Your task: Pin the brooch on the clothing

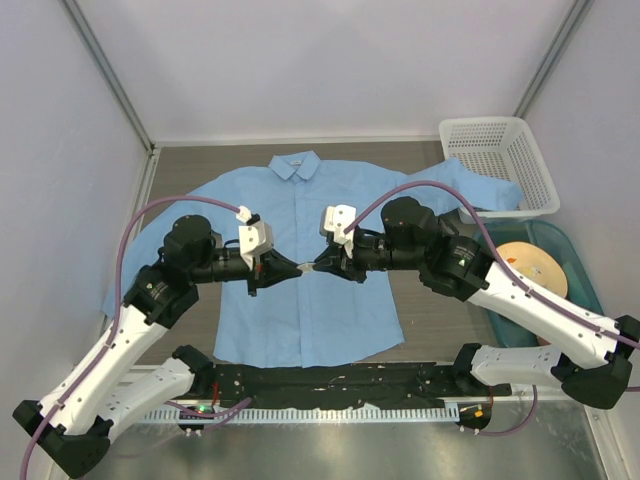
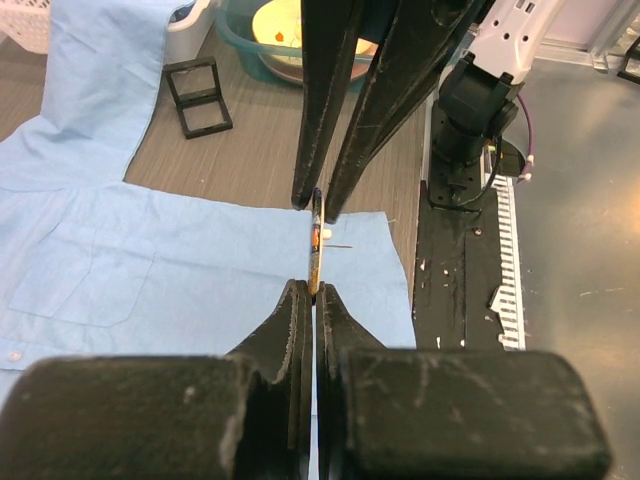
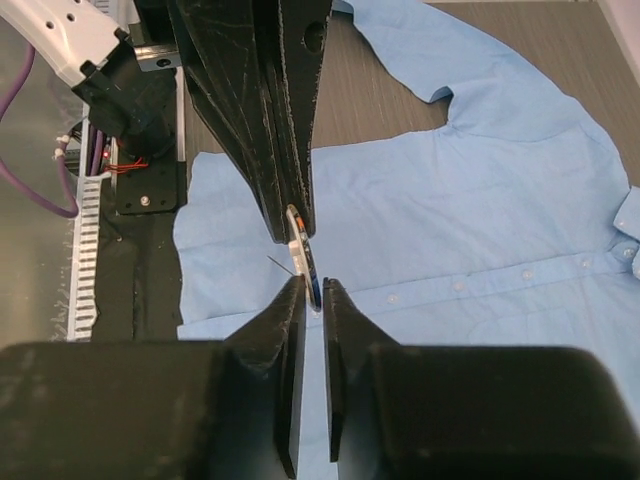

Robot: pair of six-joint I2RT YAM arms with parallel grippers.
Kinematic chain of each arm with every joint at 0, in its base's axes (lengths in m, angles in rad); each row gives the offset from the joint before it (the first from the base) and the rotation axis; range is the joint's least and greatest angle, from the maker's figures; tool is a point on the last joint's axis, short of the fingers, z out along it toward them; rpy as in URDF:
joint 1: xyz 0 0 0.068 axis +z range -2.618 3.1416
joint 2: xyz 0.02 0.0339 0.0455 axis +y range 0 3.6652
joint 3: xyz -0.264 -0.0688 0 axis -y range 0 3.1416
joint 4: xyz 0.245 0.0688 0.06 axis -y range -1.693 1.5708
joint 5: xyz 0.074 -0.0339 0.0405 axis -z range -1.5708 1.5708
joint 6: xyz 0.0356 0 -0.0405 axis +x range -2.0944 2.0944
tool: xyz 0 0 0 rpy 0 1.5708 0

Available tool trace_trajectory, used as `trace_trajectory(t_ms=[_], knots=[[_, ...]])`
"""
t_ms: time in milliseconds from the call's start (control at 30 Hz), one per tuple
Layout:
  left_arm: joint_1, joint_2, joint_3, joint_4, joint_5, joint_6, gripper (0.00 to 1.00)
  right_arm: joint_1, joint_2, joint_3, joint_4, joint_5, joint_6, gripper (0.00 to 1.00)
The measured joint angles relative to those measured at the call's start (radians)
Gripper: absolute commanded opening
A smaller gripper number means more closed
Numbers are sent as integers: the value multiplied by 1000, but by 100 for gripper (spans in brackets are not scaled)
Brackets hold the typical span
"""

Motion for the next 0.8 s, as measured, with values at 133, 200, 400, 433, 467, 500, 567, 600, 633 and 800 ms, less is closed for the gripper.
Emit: trace_trajectory(t_ms=[133, 200, 400, 433, 467, 500, 567, 600, 633, 800], knots=[[0, 0, 0, -4, 0, 9, 8, 0, 3, 0, 6, -14, 0, 1], [0, 0, 2, -11, -6, 8, 16, 0, 5, 0, 6, -21, 0, 1], [0, -14, 5, -28, -27, 13, 21, -1, 5, 0, 10, -56, -10, 1], [0, -19, 5, -32, -29, 13, 22, -1, 5, 0, 10, -62, -12, 1], [0, -24, 5, -36, -31, 13, 23, -1, 5, 0, 10, -69, -14, 1], [0, -29, 5, -39, -31, 13, 24, -1, 5, 0, 10, -77, -18, 1], [0, -36, 5, -44, -30, 16, 27, -1, 5, 0, 8, -90, -23, 1], [0, -38, 7, -46, -29, 20, 27, -1, 5, 0, 5, -97, -24, 1], [0, -38, 10, -50, -28, 24, 28, -1, 6, 0, 2, -102, -27, 1], [0, -33, 36, -69, -21, 43, 30, -1, 36, 16, -37, -117, -38, 1]])
